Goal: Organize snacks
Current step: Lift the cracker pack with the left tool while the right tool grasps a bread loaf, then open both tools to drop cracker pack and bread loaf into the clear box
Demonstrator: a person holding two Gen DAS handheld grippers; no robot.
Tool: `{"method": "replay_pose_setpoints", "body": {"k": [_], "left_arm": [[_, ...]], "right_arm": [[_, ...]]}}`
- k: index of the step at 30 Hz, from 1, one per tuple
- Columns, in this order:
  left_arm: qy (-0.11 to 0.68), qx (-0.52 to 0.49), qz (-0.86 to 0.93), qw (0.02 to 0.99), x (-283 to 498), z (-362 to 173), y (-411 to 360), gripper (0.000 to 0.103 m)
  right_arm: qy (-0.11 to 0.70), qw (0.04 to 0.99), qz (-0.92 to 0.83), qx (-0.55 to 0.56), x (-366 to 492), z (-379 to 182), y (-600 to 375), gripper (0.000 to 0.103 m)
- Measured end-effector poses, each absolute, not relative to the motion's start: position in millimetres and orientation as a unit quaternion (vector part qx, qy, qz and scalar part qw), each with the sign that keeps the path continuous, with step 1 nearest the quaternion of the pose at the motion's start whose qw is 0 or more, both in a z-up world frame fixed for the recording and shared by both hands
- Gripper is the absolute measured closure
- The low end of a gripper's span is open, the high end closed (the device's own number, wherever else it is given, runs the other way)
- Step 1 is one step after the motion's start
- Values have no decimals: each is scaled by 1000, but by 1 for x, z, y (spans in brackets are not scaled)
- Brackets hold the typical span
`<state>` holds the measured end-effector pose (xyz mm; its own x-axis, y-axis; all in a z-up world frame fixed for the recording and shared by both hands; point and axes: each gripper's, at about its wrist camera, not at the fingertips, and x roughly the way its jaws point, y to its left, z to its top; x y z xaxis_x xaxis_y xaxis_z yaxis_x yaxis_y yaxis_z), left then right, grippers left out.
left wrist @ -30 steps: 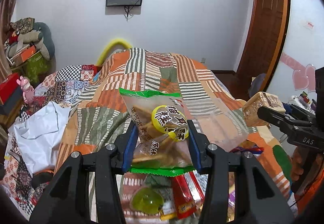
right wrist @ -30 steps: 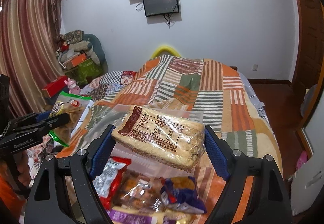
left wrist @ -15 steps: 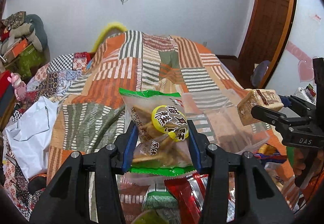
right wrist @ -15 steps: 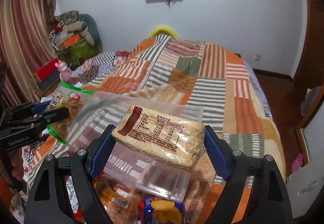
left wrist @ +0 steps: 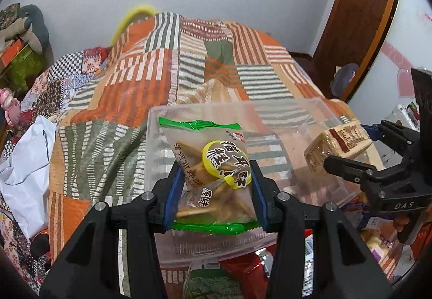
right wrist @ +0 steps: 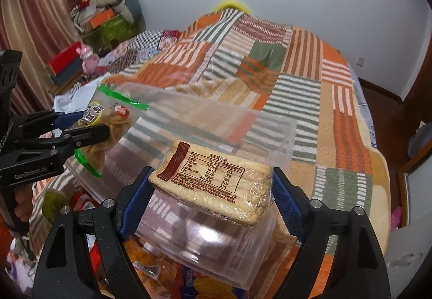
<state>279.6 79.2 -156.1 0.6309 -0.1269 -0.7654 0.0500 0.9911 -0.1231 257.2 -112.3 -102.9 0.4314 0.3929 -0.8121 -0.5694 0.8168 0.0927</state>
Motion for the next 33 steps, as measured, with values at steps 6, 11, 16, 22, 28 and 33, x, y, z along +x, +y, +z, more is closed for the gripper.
{"method": "replay_pose_setpoints", "body": {"k": [6,11,16,22,28,33], "left_arm": [[437,-44,-47,897,279,-161,77,56],[427,-22,-39,903,269,-152,72,52],[405,-27,-42,913,251,-134,73,45],[384,-26,-35,922,228,-112,75,40],[363,-28,-25,931,202,-95,78,29],[367,-24,-15,930,182,-95,82,24]], "right_arm": [[449,841,286,-96,256,-99,-115,19],[434,849,288,-94,251,-88,-117,17],[414,859,286,-92,238,-74,-123,17],[378,878,278,-98,215,-54,-132,11],[362,885,277,-94,196,-44,-141,10],[360,888,272,-84,183,-46,-152,6]]}}
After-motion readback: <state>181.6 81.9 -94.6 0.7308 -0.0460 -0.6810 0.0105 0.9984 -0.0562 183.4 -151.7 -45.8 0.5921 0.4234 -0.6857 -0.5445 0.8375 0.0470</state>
